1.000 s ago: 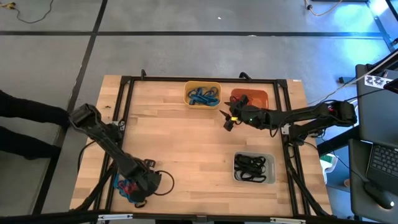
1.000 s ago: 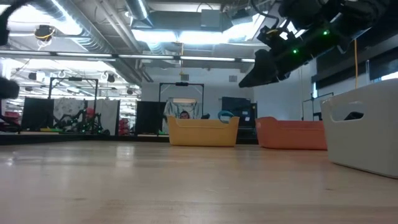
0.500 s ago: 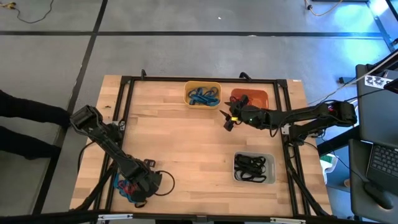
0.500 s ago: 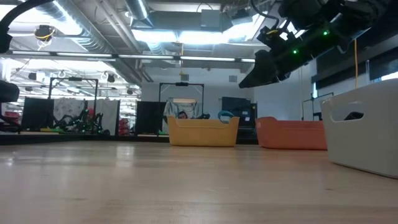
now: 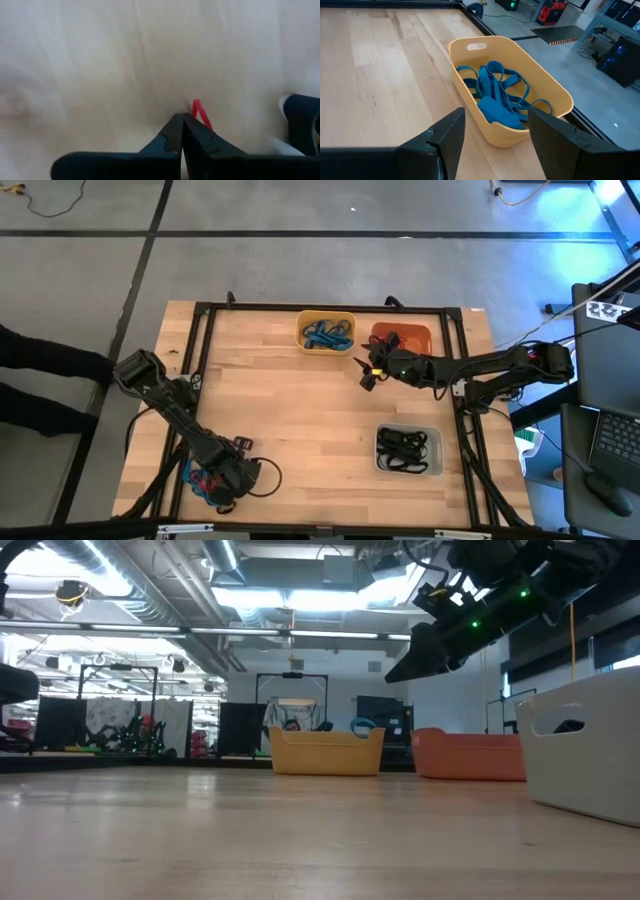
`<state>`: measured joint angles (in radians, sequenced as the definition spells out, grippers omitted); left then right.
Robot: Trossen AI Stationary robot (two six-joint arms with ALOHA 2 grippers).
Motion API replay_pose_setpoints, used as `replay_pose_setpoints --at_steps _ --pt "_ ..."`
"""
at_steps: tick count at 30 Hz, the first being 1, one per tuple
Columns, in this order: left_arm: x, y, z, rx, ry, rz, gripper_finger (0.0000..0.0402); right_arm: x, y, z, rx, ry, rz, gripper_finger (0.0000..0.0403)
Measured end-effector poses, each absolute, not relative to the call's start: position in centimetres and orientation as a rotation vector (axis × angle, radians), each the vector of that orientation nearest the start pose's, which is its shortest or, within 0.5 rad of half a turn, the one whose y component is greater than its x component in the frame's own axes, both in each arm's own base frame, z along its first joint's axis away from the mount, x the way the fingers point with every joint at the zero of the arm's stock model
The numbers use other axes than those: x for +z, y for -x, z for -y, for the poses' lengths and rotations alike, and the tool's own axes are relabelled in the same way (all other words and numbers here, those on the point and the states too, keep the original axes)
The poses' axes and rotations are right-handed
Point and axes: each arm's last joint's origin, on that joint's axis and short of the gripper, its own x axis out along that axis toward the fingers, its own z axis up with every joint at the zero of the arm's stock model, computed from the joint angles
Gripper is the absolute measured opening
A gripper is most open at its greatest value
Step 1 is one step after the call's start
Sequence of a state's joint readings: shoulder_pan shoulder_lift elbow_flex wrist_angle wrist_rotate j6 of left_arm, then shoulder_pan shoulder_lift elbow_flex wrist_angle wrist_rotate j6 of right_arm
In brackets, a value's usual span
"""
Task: Sort rubber bands into baskets
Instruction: Put the red rubber band into the orange bin
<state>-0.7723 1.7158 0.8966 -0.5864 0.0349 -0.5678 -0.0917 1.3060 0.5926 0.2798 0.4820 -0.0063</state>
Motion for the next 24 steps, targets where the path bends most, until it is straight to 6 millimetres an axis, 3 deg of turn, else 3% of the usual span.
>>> replay_pose_setpoints --at_steps 11,18,24 --pt "16.1 -21.9 19.5 -0.138 -0.144 -1.353 0.0002 20.4 -25.8 3.7 -0.563 0.091 -0.432 0.0216" --pt "16.3 -21.6 19.9 -0.125 0.047 -1.427 0.0024 20.4 -25.8 3.7 -0.563 0.092 -0.438 0.0216" --pt "16.4 -21.5 20.4 -0.096 0.14 -1.423 0.0075 20.4 -25.8 3.7 -0.563 0.092 -0.438 0.0216"
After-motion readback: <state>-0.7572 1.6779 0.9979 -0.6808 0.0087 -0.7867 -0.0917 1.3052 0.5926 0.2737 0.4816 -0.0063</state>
